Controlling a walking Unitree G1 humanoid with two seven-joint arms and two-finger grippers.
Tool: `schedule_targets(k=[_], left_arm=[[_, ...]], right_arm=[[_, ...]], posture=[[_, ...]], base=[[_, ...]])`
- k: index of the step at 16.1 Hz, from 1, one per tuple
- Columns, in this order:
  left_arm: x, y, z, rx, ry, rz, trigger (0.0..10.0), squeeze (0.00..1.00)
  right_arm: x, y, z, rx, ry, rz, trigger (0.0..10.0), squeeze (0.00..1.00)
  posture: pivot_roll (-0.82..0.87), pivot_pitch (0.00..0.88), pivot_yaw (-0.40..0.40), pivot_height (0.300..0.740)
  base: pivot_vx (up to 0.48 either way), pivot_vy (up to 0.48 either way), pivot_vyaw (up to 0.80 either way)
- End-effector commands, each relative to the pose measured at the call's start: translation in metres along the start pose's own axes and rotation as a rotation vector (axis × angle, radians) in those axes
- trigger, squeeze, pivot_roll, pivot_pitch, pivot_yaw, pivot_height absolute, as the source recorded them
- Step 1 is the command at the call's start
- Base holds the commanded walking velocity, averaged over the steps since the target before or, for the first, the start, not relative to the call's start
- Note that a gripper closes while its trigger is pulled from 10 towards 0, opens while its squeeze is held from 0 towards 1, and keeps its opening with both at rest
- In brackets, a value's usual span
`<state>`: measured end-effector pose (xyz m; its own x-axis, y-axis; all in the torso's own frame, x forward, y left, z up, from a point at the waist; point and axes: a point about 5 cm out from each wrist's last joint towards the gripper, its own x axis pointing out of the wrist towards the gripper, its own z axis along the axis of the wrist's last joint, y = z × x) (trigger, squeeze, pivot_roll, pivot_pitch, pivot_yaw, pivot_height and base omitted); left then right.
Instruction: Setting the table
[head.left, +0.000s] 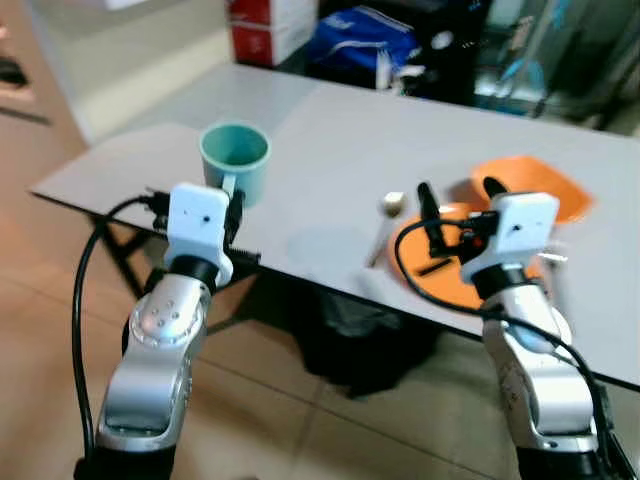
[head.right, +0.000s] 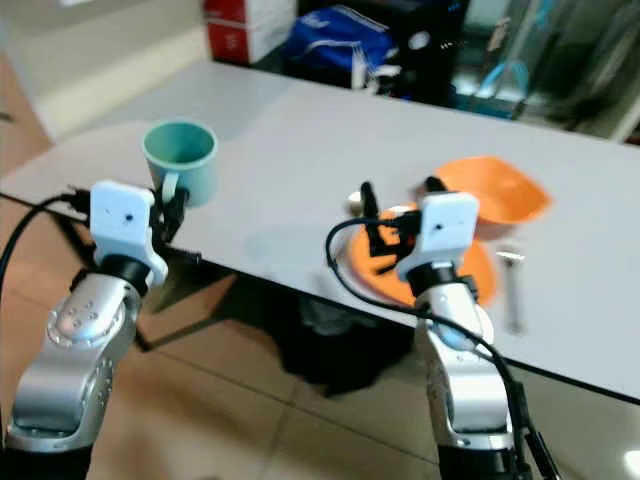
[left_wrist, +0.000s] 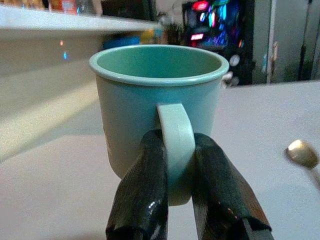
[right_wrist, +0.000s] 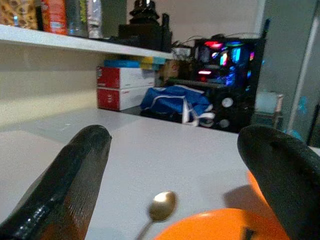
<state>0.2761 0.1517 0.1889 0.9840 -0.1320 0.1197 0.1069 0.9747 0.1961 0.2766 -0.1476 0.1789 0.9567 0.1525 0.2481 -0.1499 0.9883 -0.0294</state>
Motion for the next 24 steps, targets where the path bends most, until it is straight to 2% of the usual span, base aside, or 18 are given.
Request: schedule_targets(k=[1, 4, 7, 9, 12, 24], left_arm=[[0.0, 0.007, 0.002, 0.019, -0.009, 0.021, 10.0, 0.0], [0.002, 0.003, 0.0, -0.025, 0.026, -0.003, 10.0, 0.0], [0.004, 0.004, 0.009, 0.021, -0.025, -0.015, 10.0, 0.0], [0.006, 0.009, 0.012, 0.01, -0.048, 0.004, 10.0, 0.0], [0.007, 0.011, 0.012, 0.012, -0.045, 0.008, 10.0, 0.0], [0.009, 0.009, 0.013, 0.002, -0.056, -0.011, 10.0, 0.0]], right_arm=[[0.002, 0.006, 0.005, 0.019, -0.013, 0.02, 10.0, 0.0], [0.003, 0.004, 0.002, 0.006, 0.014, 0.014, 10.0, 0.0], [0.005, 0.001, -0.001, -0.002, 0.035, -0.014, 10.0, 0.0], [0.006, 0.005, -0.001, 0.016, 0.042, 0.009, 10.0, 0.0], [0.006, 0.007, -0.002, 0.017, 0.048, 0.014, 10.0, 0.0], [0.007, 0.009, -0.006, 0.007, 0.068, 0.023, 10.0, 0.0]], posture=[[0.0, 0.0, 0.018, 0.74], [0.0, 0.0, 0.02, 0.74], [0.0, 0.0, 0.023, 0.74], [0.0, 0.0, 0.025, 0.74], [0.0, 0.0, 0.025, 0.74], [0.01, 0.0, 0.024, 0.74]], base=[[0.0, -0.48, 0.0], [0.0, -0.16, 0.0], [0.0, 0.0, 0.0], [0.127, 0.0, 0.0], [0.35, 0.0, -0.51], [0.419, 0.0, -0.12]])
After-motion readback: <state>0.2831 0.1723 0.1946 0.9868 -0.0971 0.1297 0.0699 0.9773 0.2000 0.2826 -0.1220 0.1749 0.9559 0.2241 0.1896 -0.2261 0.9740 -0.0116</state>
